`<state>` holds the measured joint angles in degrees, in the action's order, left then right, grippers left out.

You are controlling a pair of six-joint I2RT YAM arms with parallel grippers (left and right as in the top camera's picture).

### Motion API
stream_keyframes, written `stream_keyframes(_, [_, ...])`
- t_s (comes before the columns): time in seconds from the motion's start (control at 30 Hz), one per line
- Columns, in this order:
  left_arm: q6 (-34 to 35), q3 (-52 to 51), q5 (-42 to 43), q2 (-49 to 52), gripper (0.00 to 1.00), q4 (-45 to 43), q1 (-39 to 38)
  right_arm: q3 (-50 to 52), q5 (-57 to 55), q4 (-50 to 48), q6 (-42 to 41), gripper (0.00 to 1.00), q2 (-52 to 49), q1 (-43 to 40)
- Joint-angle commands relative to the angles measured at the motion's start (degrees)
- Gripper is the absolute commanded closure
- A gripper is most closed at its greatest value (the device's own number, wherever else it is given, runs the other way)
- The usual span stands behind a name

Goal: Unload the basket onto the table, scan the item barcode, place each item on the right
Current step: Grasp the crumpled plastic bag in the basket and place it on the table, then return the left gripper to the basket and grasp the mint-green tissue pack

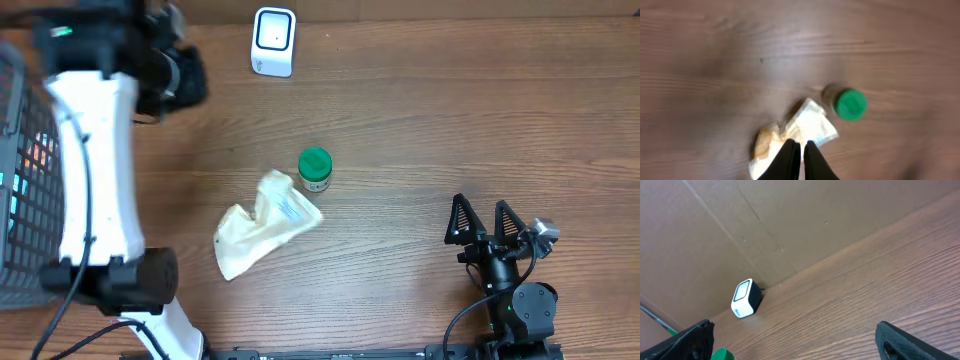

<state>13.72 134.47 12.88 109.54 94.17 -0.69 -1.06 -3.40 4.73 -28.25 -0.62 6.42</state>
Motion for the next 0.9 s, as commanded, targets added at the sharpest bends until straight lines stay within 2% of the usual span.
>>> stream_keyframes(0.0, [-3.0, -17.7, -4.8, -0.2, 0.93, -8.9, -4.8, 0.6, -0.2, -0.3, 0.6, 0.0, 0.5, -0.2])
stream_keyframes(0.13, [-3.0, -28.8, -4.3, -0.2, 0.92, -17.7, -6.1, 0.6, -0.2, -0.3, 0.6, 0.0, 0.5, -0.2])
stream_keyframes(0.2, [-3.1, -29.5, -4.3, -0.3, 0.89, -19.3, -6.1, 0.6, -0.2, -0.3, 0.6, 0.0, 0.5, -0.2])
stream_keyframes(0.23, [-3.0, -28.9, -4.3, -0.5, 0.84, -19.4, -6.0, 0.6, -0.2, -0.3, 0.6, 0.0, 0.5, -0.2])
stream_keyframes(0.3, [-3.1, -26.3, -4.3, -0.6, 0.69, -19.1, -5.7, 0.6, -0.2, -0.3, 0.6, 0.0, 0.5, -0.2])
stream_keyframes(0.4, [-3.0, -19.2, -4.5, -0.6, 0.34, -17.3, -5.0, 0.6, -0.2, -0.3, 0.6, 0.0, 0.5, -0.2])
stream_keyframes(0.43, [-3.0, -15.9, -4.5, -0.6, 0.27, -16.1, -4.3, 0.6, -0.2, -0.3, 0.6, 0.0, 0.5, -0.2])
stream_keyframes(0.47, [-3.0, -9.9, -4.6, -0.6, 0.13, -14.0, -2.7, 0.6, -0.2, -0.3, 0.6, 0.0, 0.5, -0.2])
stream_keyframes(0.5, [-2.4, -4.3, -4.7, -0.6, 0.04, -11.8, -0.7, 0.6, -0.2, -0.3, 0.6, 0.0, 0.5, -0.2])
stream_keyframes(0.57, [-0.7, 2.6, -5.9, -0.6, 0.0, -9.0, 3.0, 0.6, -0.2, -0.3, 0.6, 0.0, 0.5, -0.2])
stream_keyframes(0.6, [0.3, 8.2, -7.7, -0.6, 0.0, -6.7, 6.9, 0.6, -0.2, -0.3, 0.6, 0.0, 0.5, -0.2])
stream_keyframes(0.7, [2.0, 15.3, -10.7, -0.6, 0.0, -3.2, 14.8, 0.6, -0.2, -0.3, 0.6, 0.0, 0.5, -0.2])
stream_keyframes(0.77, [4.2, 18.1, -11.4, -0.6, 0.0, -1.8, 24.5, 0.6, -0.2, -0.3, 0.6, 0.0, 0.5, -0.2])
stream_keyframes(0.87, [9.5, 16.7, -11.4, -0.2, 0.0, -1.5, 38.7, 0.6, -0.2, -0.3, 0.6, 0.0, 0.5, -0.2])
